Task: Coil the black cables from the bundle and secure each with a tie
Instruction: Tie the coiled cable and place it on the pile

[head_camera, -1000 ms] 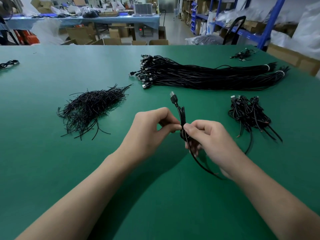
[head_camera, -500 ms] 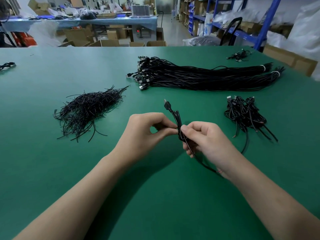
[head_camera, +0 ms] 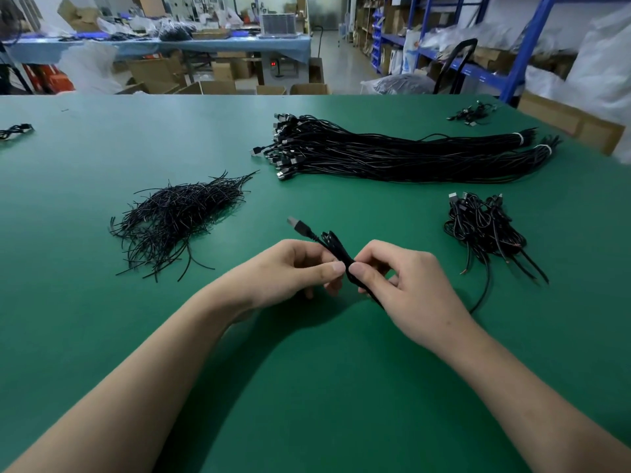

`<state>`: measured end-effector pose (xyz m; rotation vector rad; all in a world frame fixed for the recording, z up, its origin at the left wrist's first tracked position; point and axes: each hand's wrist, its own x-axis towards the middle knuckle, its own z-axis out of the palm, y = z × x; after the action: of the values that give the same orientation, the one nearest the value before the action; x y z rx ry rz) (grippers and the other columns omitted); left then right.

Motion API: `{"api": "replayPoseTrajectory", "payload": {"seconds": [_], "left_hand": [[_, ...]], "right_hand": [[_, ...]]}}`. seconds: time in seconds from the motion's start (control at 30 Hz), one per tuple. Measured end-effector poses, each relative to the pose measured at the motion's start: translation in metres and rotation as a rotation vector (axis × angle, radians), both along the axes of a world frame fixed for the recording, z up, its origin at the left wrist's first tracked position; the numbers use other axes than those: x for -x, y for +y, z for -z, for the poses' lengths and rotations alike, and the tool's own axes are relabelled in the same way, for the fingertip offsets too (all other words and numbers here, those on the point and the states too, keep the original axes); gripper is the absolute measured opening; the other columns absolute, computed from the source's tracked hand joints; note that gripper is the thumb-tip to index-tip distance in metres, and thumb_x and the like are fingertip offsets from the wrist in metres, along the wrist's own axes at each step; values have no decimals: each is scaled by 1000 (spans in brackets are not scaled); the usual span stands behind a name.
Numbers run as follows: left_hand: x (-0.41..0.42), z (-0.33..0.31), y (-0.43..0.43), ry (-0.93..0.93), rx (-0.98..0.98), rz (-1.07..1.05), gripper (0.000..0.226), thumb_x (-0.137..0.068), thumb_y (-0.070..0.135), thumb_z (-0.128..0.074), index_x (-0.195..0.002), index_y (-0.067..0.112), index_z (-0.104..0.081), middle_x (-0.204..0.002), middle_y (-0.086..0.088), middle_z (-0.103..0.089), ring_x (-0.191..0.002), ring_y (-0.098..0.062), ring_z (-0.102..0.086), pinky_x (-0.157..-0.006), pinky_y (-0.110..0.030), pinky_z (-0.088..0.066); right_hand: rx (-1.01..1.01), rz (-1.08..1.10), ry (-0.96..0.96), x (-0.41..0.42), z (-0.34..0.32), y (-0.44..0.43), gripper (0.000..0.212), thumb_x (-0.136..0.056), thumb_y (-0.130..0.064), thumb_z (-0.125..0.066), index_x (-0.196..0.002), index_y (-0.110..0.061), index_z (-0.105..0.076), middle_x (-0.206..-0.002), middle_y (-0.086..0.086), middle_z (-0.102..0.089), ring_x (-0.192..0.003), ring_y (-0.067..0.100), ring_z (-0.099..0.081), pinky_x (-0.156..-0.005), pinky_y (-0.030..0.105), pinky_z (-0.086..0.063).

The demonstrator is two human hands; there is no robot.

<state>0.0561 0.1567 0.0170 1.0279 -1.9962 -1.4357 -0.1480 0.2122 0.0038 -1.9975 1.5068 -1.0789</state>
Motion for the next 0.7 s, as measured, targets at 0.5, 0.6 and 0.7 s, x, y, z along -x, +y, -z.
{"api": "replayPoseTrajectory", "payload": {"seconds": [0.5, 0.6, 0.7], "left_hand": [[22, 18, -1, -107, 757, -259, 11, -90, 25, -75, -82, 18, -72, -78, 14, -66, -75, -2, -59, -66, -10, -38], [21, 21, -2, -105, 739, -277, 9, -92, 31, -72, -87, 23, -74, -82, 17, -68, -79, -2, -62, -67, -10, -38], [19, 24, -1, -93, 707, -332, 16, -95, 41, -66, -101, 29, -74, -93, 20, -71, -91, 0, -65, -68, -11, -43]], "right_hand": [[-336, 4, -507, 0, 5, -6, 26, -101, -25, -59, -79, -12, -64, -67, 8, -71, -60, 21, -61, -52, 22, -46], [-292, 48, -381, 0, 2, -7, 26, -101, -26, -60, -79, -13, -64, -67, 5, -72, -56, 14, -60, -53, 20, -45], [-174, 211, -211, 12, -11, -10, 27, -98, -31, -63, -75, -17, -66, -65, -1, -73, -57, 10, -65, -57, 22, -46]]}}
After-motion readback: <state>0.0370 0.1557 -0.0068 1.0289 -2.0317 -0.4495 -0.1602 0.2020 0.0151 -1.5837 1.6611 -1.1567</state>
